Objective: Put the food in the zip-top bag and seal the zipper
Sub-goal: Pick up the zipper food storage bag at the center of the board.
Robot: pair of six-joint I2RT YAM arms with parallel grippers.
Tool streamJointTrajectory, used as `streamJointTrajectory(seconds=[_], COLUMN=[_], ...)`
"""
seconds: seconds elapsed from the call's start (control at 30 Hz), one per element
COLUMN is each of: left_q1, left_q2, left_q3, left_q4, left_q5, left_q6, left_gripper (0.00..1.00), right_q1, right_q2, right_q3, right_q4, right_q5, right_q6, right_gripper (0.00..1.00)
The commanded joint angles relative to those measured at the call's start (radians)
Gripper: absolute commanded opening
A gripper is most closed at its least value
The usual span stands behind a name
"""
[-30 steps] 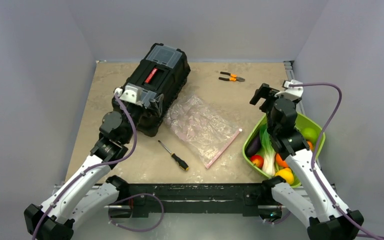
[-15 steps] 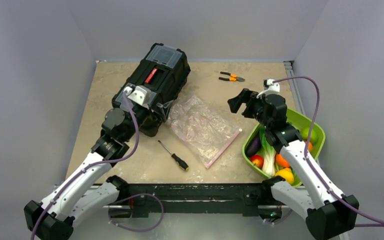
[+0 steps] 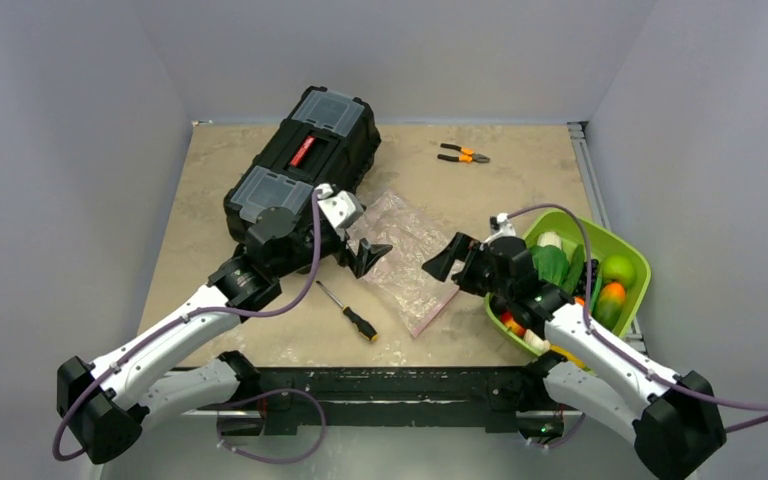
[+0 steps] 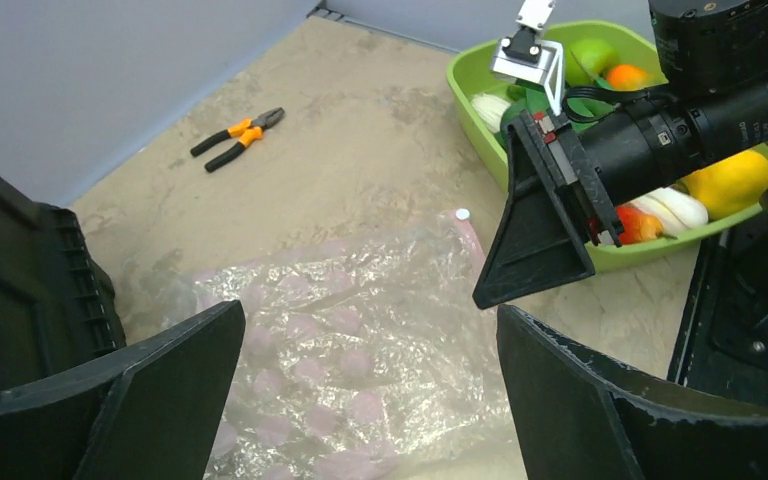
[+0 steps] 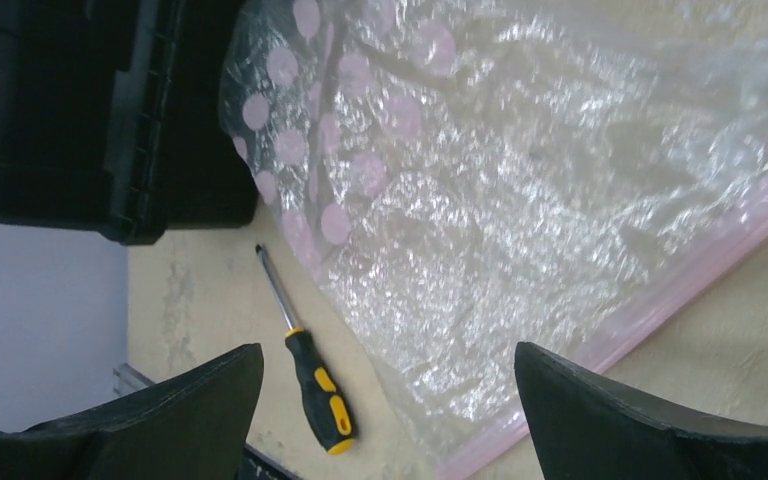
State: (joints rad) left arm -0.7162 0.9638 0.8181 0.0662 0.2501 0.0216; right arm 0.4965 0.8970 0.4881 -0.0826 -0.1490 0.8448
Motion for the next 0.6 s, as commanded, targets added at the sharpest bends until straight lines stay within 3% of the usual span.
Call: streamJointTrajectory(seconds=[0.0, 0.17, 0.3, 0.57], left_q1=[-0.046, -0.063, -0.066, -0.066], left_q2=[0.016, 0.020, 0.020, 0.019], left_q3=[0.063, 0.062, 0.065, 0.067], left_q4=[-0.055, -0.062, -0.061, -0.062], left_q5=[-0.053, -0.098, -0.101, -0.109], left_q6=[0.096, 0.121, 0.127, 0.131], left_gripper=[0.97, 0.97, 0.97, 0.97], right_q1=[0.167, 0.310, 0.340, 0.346], right_q2=[0.039, 0.119, 0.159, 0.159], right_q3=[0.009, 0.022, -0.014, -0.084], right_q4=[-0.093, -0.175, -0.128, 0.059], right_q5=[0.328, 0.519, 0.532, 0.524], right_q6=[0.213, 0.413, 0.507, 0.540], right_gripper=[0.99, 0.99, 0.99, 0.99])
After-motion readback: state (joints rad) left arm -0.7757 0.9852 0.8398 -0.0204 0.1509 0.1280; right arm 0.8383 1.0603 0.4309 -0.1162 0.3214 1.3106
